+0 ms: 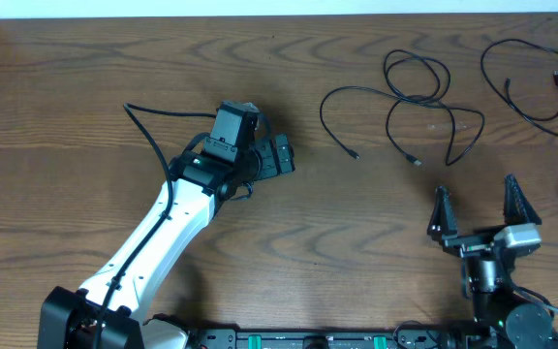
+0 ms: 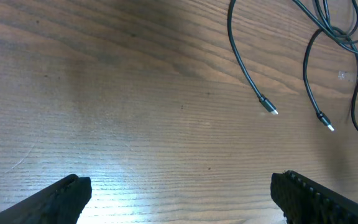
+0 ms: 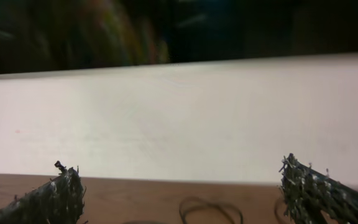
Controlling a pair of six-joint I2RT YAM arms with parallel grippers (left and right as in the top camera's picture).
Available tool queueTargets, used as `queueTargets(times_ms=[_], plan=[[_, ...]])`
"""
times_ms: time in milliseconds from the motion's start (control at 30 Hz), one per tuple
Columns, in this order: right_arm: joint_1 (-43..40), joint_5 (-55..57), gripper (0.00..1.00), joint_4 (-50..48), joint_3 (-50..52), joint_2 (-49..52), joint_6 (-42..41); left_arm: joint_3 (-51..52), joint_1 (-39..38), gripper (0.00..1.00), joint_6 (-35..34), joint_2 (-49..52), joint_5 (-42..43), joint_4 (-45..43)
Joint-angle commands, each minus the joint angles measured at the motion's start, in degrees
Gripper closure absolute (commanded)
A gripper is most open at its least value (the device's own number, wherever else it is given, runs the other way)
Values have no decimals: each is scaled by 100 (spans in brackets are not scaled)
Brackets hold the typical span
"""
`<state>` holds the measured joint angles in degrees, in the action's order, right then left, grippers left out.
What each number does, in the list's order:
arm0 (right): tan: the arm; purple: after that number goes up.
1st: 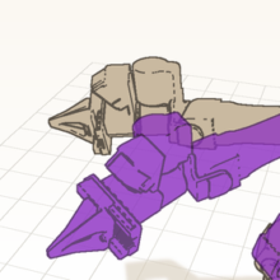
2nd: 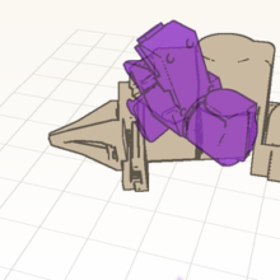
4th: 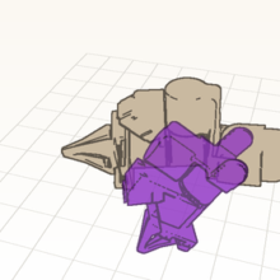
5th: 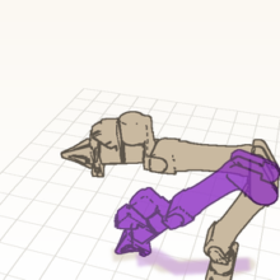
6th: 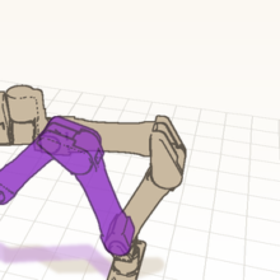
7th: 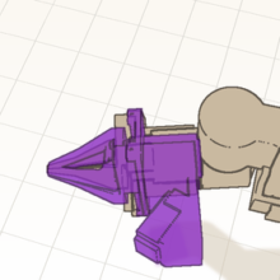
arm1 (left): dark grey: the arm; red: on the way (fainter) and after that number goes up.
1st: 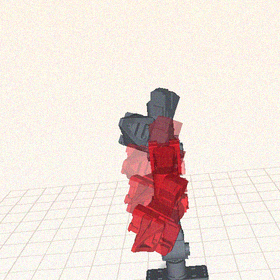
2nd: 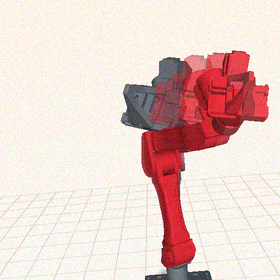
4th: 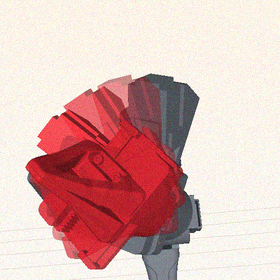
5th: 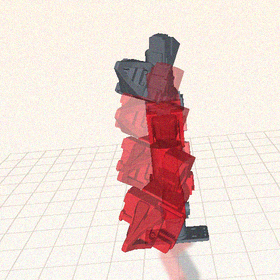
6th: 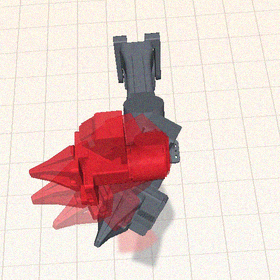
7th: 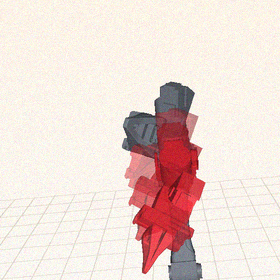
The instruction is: Untangle cables
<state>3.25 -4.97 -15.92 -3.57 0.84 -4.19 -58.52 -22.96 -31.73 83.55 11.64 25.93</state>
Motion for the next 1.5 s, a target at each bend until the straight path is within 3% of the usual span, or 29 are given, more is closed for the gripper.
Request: queueTargets(times_ms=[0, 700, 1067, 1467], plan=[[4, 660, 1, -37, 227, -57, -516, -20, 17, 1, 11, 37, -59, 20], [-256, 699, 1, 2017, 326, -57, -496, -20, 17, 1, 11, 37, -59, 20], [-238, 702, 1, 2006, 326, -57, -481, -20, 17, 1, 11, 37, -59, 20], [44, 697, 1, 2020, 326, -59, 374, -20, 17, 1, 11, 37, -59, 20]])
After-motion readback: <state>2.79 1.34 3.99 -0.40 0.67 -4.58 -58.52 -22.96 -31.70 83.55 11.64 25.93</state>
